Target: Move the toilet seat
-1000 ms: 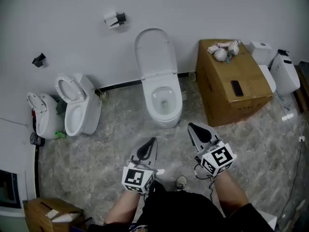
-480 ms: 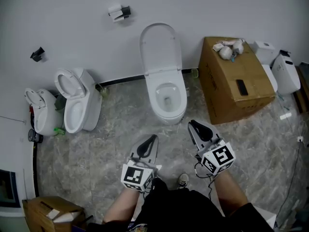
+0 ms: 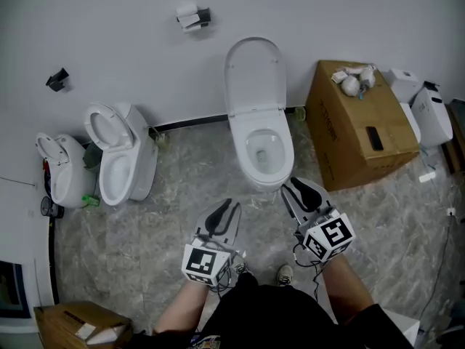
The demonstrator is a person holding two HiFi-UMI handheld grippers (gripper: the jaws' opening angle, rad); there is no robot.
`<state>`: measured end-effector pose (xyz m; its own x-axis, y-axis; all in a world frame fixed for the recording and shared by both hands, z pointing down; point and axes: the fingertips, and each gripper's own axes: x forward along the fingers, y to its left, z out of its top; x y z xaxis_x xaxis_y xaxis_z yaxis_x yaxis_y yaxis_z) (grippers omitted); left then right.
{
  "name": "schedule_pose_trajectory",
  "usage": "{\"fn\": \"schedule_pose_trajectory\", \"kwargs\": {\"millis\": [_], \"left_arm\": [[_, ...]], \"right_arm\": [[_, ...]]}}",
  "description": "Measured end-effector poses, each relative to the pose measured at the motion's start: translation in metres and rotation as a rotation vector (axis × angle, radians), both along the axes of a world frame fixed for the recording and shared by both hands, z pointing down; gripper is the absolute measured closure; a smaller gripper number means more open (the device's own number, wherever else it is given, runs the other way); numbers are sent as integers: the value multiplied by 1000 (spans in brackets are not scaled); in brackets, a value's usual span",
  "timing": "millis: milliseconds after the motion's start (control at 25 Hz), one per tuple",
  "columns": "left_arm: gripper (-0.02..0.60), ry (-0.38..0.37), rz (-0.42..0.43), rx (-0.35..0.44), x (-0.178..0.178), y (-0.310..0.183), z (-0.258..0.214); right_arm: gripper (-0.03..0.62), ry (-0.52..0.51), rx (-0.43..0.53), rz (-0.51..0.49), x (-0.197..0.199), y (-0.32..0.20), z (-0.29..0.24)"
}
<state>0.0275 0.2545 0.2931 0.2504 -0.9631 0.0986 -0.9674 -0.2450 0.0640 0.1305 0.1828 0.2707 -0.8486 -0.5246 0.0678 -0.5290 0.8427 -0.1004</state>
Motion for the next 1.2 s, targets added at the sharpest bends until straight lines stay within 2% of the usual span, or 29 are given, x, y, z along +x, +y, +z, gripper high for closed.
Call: {"fn": "schedule_pose_trajectory", "kwargs": {"millis": [160, 320, 440, 640, 840, 1200], "left_arm": [[480, 1, 12, 3, -36, -6, -3], [399, -23, 32, 16, -70, -10, 1], [360, -32, 44, 20, -88, -12, 1], [351, -27, 24, 18, -116, -20, -6], [350, -17, 9, -1, -138, -43, -4], [350, -33, 3, -15, -182, -144, -2]], "right_arm": [[446, -10, 1, 8, -37, -8, -3], [376, -25, 10, 11, -74, -15, -4], [318, -30, 24, 11, -97, -19, -5], [263, -37, 31, 10, -126, -30, -5], [250, -30, 33, -7, -153, -54, -2], [252, -47, -5, -17, -203, -159, 12]]}}
